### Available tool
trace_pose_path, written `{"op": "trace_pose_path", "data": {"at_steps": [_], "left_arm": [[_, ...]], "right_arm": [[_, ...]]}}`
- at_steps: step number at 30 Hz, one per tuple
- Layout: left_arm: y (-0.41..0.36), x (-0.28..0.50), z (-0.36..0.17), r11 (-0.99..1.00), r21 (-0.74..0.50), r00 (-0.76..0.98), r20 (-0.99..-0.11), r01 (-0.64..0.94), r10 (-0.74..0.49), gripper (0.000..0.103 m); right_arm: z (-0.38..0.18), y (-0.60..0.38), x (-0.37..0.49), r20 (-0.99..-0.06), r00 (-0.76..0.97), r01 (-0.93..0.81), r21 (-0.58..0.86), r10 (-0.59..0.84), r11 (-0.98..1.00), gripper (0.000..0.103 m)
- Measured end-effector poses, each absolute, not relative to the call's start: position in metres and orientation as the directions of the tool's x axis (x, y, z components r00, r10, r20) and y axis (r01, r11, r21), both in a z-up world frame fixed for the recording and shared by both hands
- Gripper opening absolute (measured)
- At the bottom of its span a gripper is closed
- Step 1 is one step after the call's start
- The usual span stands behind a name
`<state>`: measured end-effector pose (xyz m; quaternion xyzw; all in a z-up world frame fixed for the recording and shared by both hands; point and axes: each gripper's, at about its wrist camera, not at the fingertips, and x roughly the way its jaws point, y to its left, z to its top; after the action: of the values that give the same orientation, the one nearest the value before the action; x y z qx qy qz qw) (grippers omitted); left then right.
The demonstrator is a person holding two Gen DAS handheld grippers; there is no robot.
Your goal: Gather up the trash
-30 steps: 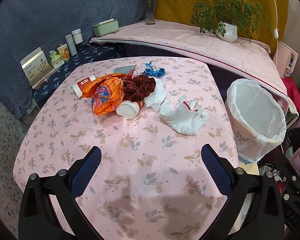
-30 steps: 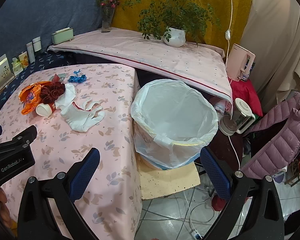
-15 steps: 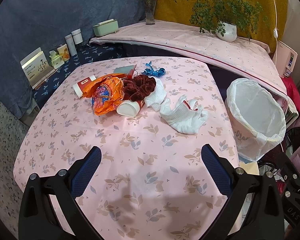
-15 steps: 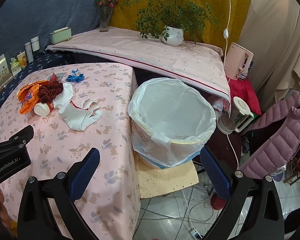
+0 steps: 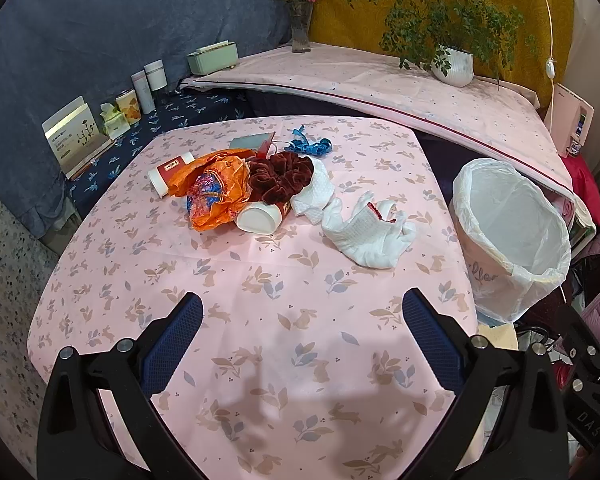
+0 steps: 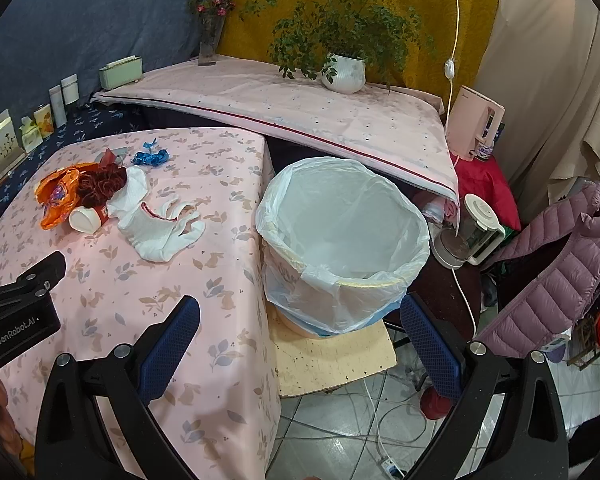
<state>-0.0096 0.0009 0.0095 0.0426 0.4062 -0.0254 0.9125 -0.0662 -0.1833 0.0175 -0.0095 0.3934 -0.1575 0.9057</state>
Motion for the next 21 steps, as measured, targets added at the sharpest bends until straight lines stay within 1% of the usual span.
{"op": "trace_pose_path", "data": {"at_steps": [21], "left_arm": [[0.0008, -0.01, 0.0099, 0.995, 0.056, 0.669, -0.743, 0.081, -0.012, 0.095]], "right_arm": [[0.0175, -0.1823, -0.0671, -0.707, 0.642, 0.278, -0.143, -0.295, 0.95, 0.096]]}}
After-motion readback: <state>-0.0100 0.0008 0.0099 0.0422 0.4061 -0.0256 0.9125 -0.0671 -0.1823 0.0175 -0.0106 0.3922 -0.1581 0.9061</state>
